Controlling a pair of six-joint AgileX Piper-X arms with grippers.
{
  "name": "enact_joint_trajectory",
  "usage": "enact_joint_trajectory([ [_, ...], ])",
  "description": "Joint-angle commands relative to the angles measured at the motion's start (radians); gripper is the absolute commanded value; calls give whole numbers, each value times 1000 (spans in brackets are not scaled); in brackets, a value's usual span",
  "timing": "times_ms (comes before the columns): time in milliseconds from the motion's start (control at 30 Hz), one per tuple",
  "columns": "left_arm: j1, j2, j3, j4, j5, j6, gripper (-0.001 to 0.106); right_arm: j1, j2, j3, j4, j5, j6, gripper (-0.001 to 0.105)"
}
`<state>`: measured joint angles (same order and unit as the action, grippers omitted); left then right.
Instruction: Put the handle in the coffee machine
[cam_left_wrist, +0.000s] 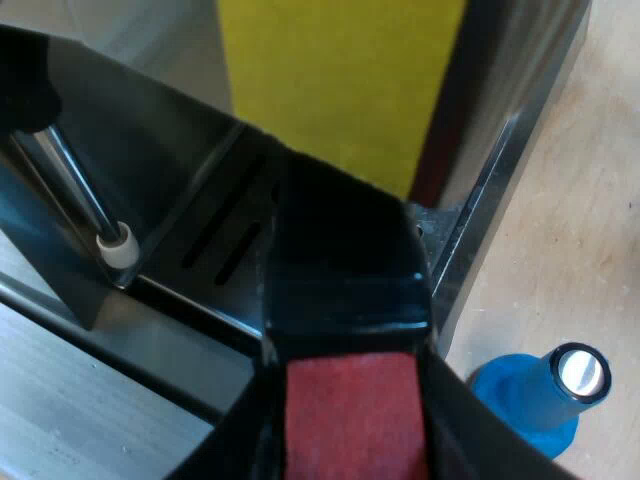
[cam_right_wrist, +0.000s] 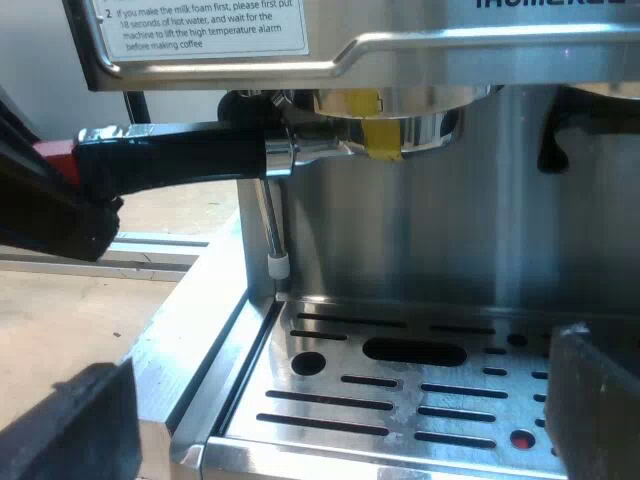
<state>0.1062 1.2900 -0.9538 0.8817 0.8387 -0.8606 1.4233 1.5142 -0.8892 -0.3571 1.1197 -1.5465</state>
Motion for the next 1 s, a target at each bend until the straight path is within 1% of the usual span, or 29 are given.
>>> enact_joint_trajectory([
  [33, 2, -27, -44, -94, 170, -1, 0, -4, -6, -1, -4, -2, -1, 83],
  [400, 2, -27, -44, -94, 170, -1, 0, -18, 10, -1, -4, -1, 3, 83],
  [533, 2, -27, -44, -94, 170, -1, 0, -58, 36, -1, -4, -52, 3, 83],
  [567, 2, -27, -44, -94, 170, -1, 0, -77, 48, -1, -4, -80, 3, 83],
  [600, 2, -27, -44, -94, 170, -1, 0, -90, 55, -1, -4, -95, 3, 81],
  [633, 2, -27, -44, -94, 170, -1, 0, -107, 64, -1, -4, -107, 3, 77],
  [700, 2, -27, -44, -94, 170, -1, 0, -142, 80, -1, -4, -117, -4, 64],
  [733, 2, -27, -44, -94, 170, -1, 0, -146, 82, -1, -4, -122, -4, 61],
  [767, 2, -27, -44, -94, 170, -1, 0, -165, 91, -1, -4, -157, -4, 55],
  [800, 2, -27, -44, -94, 170, -1, 0, -176, 96, -1, -6, -195, -4, 51],
  [833, 2, -27, -44, -94, 170, -1, 0, -180, 99, -1, -11, -215, -4, 50],
  [900, 2, -27, -44, -94, 170, -1, 0, -198, 115, -1, -38, -303, -4, 50],
  [1000, 2, -27, -44, -94, 170, -1, 0, -211, 143, -1, -91, -320, -4, 50],
])
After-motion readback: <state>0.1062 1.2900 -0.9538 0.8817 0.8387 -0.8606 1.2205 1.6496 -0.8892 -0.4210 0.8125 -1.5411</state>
